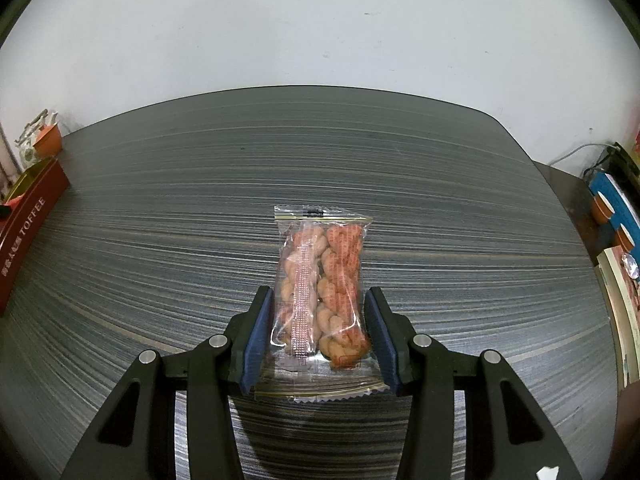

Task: Organize snacks
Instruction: 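Carry the red packet into the gold tin and open the left gripper, then carry the biscuit bag into the gold tin and open the right gripper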

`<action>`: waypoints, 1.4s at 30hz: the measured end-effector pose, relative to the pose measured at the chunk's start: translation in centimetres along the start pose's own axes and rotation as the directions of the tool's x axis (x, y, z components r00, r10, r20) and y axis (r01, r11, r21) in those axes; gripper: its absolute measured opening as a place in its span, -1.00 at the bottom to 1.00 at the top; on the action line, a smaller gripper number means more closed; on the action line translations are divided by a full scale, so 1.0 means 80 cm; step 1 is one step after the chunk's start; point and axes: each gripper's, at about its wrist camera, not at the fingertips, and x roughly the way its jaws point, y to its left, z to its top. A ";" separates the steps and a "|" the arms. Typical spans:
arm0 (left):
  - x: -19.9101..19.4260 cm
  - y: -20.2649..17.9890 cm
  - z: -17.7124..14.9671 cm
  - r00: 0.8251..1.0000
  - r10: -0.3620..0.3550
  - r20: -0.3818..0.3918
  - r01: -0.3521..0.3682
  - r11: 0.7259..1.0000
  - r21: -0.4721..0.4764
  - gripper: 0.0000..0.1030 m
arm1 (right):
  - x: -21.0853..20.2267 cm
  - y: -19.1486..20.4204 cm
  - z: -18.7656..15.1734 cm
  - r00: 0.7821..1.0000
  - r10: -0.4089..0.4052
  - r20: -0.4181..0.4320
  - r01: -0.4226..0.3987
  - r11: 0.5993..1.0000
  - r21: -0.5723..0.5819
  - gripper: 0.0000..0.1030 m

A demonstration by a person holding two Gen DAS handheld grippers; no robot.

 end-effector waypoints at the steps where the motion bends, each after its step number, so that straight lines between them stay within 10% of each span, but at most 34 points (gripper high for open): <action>1: 0.000 0.000 0.001 1.000 0.000 -0.004 0.000 1.000 -0.002 -0.08 | 0.001 0.000 0.000 1.000 -0.001 0.000 0.001 1.000 0.007 -0.15; 24: -0.088 0.033 -0.033 0.990 -0.041 0.138 0.037 0.999 0.032 0.33 | -0.009 0.035 -0.001 0.993 -0.112 -0.029 0.113 0.992 0.048 -0.29; 42: -0.111 0.120 -0.105 0.986 0.050 0.159 -0.034 0.994 -0.100 0.52 | -0.068 0.238 0.056 0.982 0.189 0.030 -0.183 0.974 -0.132 -0.28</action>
